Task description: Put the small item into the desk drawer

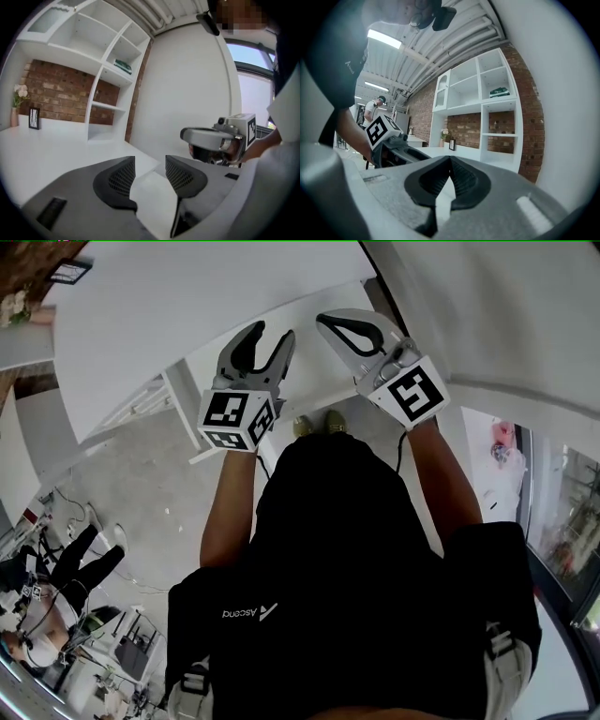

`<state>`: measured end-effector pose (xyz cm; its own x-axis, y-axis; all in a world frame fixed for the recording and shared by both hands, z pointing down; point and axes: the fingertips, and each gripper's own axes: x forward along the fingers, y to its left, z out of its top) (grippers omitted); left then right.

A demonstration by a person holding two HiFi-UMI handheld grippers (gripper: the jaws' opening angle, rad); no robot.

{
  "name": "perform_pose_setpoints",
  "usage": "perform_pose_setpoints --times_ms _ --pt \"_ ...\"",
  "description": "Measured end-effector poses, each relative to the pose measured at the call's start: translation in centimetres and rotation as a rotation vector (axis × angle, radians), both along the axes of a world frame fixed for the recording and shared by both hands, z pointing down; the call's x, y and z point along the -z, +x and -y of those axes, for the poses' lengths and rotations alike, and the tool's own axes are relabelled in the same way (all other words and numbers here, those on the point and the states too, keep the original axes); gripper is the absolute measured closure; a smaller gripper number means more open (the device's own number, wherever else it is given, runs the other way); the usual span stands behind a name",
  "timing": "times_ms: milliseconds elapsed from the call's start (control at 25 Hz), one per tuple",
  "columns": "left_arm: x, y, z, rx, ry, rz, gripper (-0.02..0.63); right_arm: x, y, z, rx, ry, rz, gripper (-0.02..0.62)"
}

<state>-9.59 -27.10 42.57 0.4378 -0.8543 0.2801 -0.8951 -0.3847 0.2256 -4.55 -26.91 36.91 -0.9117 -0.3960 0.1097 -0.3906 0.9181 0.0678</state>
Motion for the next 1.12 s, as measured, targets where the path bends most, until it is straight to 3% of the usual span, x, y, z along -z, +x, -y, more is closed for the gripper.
perform_pose_setpoints --times_ms 200,520,760,1120 --pt "6.6 0.0 -2.6 -0.01 0.171 0.001 0.461 3.5 -0.3 -2.3 0.01 0.037 0.06 0.594" --pt "13.4 0.2 -6.2 0.011 0.344 0.02 0.585 7.5 0.4 -5.7 0.005 0.081 0.14 0.595" --pt "14.7 0.9 -7.9 -0.002 0.368 0.046 0.607 9.0 1.5 -6.9 -0.011 0.054 0.237 0.595" --pt "15.7 2.0 -8.4 -0.032 0.391 0.058 0.607 9.1 1.9 -7.7 -0.023 0.055 0.232 0.595"
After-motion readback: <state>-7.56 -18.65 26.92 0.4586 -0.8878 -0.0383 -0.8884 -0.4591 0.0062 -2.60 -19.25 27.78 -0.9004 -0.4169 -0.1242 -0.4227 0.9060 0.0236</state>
